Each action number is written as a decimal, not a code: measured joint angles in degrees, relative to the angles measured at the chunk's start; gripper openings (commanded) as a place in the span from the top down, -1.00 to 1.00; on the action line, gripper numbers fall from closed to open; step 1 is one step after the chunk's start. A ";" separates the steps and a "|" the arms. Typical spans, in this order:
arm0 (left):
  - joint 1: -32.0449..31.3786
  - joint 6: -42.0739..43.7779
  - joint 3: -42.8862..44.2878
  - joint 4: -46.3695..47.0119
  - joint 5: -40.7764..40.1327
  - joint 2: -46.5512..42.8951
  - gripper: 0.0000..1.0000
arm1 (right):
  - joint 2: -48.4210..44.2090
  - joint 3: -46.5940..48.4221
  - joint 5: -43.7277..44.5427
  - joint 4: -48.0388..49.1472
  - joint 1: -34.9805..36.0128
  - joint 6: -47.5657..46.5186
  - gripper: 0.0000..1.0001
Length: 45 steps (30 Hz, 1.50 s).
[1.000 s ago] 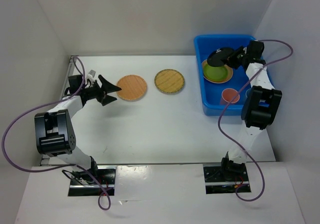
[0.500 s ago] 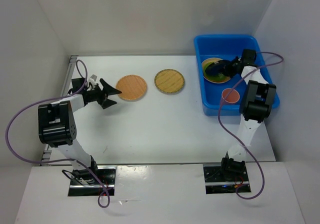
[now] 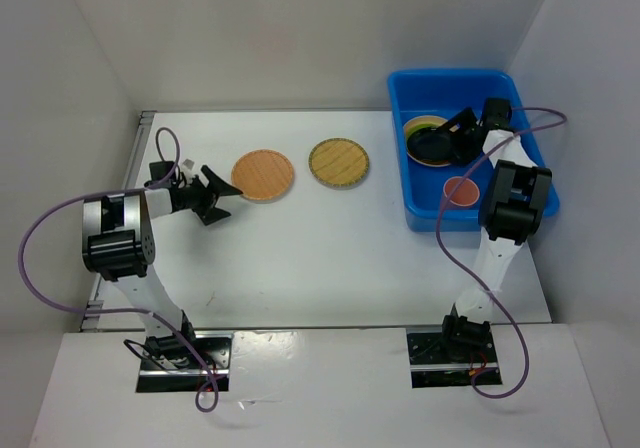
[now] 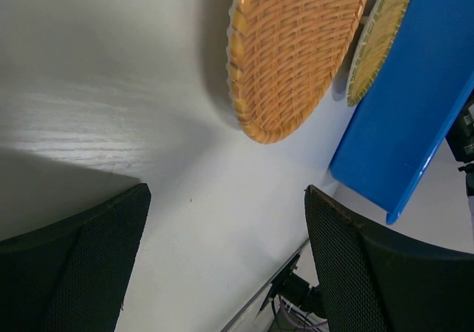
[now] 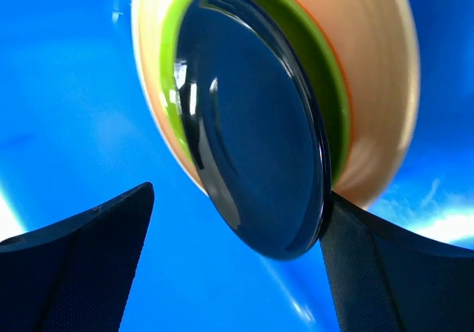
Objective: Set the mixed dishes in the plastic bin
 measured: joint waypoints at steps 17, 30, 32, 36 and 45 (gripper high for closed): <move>-3.96 -7.21 8.26 6.93 -6.67 7.65 -0.60 | -13.90 -2.58 19.45 -14.53 5.27 -1.86 -0.97; -5.33 -13.38 6.54 17.29 -9.01 12.17 1.00 | -31.39 -5.92 27.19 -20.20 8.90 -3.34 -1.00; -5.68 -13.57 6.23 20.52 -8.94 12.17 1.00 | -34.64 -6.21 27.23 -20.24 9.35 -3.34 -1.00; -5.92 -14.78 4.66 22.99 -9.53 12.15 1.00 | -38.58 -6.12 26.84 -20.22 13.33 -5.16 -1.00; -5.92 -11.78 0.83 16.37 -11.45 -0.96 1.00 | -39.69 -9.75 1.88 -13.27 19.58 -10.21 -0.91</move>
